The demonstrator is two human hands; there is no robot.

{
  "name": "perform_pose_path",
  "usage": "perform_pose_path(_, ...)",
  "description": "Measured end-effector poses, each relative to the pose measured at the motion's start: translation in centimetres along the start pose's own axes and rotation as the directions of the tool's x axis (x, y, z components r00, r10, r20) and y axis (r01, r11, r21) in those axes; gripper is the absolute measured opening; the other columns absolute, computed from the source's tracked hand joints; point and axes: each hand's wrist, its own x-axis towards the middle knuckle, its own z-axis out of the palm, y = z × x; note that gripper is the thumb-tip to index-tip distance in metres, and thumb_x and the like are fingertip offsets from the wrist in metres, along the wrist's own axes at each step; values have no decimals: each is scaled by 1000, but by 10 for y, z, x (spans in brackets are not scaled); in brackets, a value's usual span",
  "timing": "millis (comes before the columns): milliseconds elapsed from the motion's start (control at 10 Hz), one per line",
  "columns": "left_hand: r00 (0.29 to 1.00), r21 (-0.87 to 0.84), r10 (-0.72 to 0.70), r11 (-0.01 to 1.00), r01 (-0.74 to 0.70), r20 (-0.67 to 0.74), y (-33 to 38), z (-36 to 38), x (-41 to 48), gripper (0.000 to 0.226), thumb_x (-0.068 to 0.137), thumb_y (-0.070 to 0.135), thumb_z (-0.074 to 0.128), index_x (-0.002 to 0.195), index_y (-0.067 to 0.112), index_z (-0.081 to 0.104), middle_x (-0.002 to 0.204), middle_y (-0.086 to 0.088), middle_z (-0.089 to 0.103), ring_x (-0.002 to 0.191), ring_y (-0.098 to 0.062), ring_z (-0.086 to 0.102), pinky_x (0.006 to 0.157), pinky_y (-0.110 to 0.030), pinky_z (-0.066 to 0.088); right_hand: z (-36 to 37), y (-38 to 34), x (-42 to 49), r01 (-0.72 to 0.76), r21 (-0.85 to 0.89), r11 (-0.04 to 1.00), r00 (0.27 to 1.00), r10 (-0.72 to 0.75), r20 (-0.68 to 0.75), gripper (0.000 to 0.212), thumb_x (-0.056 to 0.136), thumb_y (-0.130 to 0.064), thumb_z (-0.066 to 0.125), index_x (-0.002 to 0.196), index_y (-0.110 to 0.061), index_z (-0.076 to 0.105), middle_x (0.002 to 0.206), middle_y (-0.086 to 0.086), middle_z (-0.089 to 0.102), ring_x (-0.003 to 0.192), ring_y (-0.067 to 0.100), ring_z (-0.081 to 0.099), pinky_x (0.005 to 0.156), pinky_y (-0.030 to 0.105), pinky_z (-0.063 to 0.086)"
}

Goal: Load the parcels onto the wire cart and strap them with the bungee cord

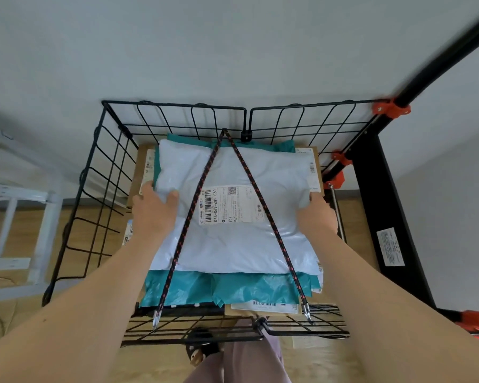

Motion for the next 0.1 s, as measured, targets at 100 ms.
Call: perform_pose_path(100,997,55,75,996,-75,1,5,-12,-1,67,93,38,50,147,13,20,141,-22,33,131,-39,32,105,-52,33,-9,-3,-10,20,-59,998,1000,-20,-7,59,91,-10,44,145,-16,22,129,18,51,112,34,52,86,40,51)
